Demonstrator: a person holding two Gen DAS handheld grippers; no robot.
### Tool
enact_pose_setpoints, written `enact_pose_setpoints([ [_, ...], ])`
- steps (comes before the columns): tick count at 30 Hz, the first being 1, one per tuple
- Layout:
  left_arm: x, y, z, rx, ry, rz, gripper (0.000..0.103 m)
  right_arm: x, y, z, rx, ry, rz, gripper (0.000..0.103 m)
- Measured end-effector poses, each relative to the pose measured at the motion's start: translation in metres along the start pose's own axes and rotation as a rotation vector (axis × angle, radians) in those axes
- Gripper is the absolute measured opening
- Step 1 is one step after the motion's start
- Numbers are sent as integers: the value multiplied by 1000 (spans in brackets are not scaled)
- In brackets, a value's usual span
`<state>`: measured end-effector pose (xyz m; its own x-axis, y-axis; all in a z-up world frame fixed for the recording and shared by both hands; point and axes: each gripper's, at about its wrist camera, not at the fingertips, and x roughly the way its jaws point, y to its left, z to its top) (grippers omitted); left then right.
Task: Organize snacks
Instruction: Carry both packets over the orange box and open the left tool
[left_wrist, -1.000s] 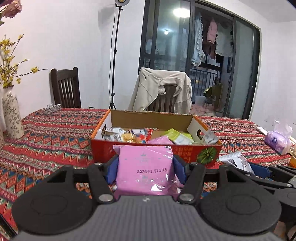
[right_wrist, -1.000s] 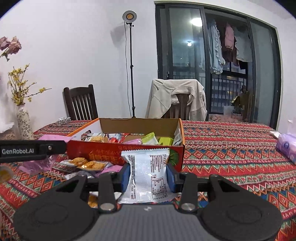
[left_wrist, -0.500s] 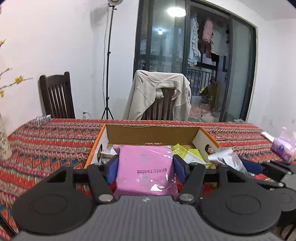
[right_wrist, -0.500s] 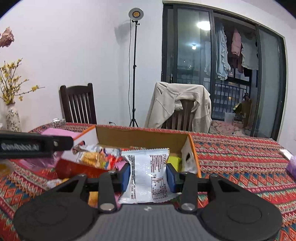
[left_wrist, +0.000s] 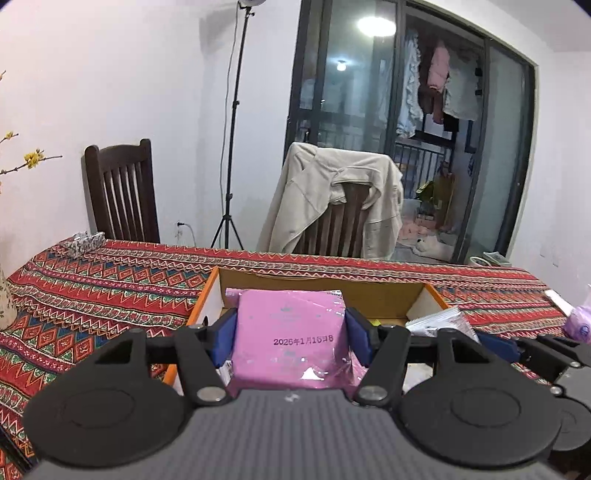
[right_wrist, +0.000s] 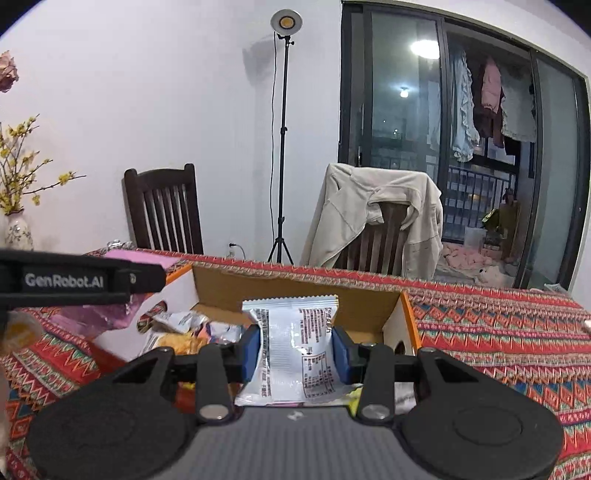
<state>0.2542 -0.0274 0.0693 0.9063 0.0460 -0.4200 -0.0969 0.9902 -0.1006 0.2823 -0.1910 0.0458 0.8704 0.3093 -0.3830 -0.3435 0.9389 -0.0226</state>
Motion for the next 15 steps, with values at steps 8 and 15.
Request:
enact_pose_setpoints([
  [8, 32, 2, 13, -24, -13, 78, 63, 28, -9, 12, 30, -38, 16, 40],
  [15, 53, -2, 3, -13, -63, 136, 63, 52, -21, -1, 73, 4, 58, 40],
])
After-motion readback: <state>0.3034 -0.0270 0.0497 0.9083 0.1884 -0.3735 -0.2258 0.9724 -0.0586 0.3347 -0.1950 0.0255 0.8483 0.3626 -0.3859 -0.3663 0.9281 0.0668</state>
